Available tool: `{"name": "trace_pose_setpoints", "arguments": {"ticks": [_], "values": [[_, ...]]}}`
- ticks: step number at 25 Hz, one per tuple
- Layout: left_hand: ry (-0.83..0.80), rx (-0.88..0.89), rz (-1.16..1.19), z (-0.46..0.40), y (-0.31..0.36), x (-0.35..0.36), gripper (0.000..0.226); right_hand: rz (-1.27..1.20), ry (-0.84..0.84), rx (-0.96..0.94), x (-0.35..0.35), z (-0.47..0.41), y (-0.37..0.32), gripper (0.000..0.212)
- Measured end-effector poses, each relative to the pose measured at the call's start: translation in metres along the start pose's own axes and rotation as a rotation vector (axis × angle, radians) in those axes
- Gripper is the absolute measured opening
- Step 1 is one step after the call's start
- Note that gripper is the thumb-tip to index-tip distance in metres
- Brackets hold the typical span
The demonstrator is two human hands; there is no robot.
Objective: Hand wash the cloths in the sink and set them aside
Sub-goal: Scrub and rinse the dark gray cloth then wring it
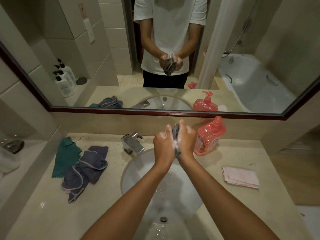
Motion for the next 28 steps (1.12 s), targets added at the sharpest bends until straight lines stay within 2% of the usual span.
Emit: {"name": "trace_pose_setpoints", "arguments": {"ticks": [2, 5, 9, 13, 15, 17, 22, 25, 28], "values": [[0.021, -0.005, 0.016, -0.008, 0.002, -0.005, 0.056, 0.001, -0.055, 0.007, 0.003, 0.006, 0.004, 0.051], [0.039, -0.039, 0.081, -0.023, 0.006, -0.017, 0.057, -0.117, -0.169, 0.005, 0.010, 0.028, 0.021, 0.043], [-0.112, 0.053, 0.028, -0.007, -0.001, -0.006, 0.052, -0.186, -0.086, 0.015, 0.002, 0.002, 0.004, 0.045], [-0.090, -0.010, 0.135, -0.017, -0.003, -0.012, 0.048, -0.300, -0.195, 0.092, 0.001, 0.006, 0.019, 0.034], [-0.146, -0.013, 0.209, -0.020, -0.006, -0.018, 0.044, -0.320, -0.221, 0.096, -0.004, 0.007, 0.025, 0.025], [-0.221, -0.005, 0.304, -0.018, -0.012, -0.021, 0.034, -0.354, -0.203, 0.066, -0.011, 0.004, 0.024, 0.025], [-0.133, -0.015, 0.479, -0.016, -0.016, -0.019, 0.010, -0.365, -0.147, -0.023, -0.025, 0.002, 0.022, 0.035], [-0.168, 0.086, 0.339, -0.015, -0.009, -0.016, 0.021, -0.280, -0.106, -0.025, -0.024, 0.002, 0.017, 0.030], [-0.151, 0.093, 0.307, -0.007, -0.004, -0.006, 0.035, -0.086, 0.000, -0.041, -0.010, 0.004, 0.008, 0.044]]}}
Point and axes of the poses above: each hand's wrist, its own z-axis away from the middle knuckle, its own x-axis out of the palm, y = z × x, the point moved 1 cm from there along -z, towards the middle knuckle, and after that the axes turned 15 degrees about -y, right-handed, at the moved point
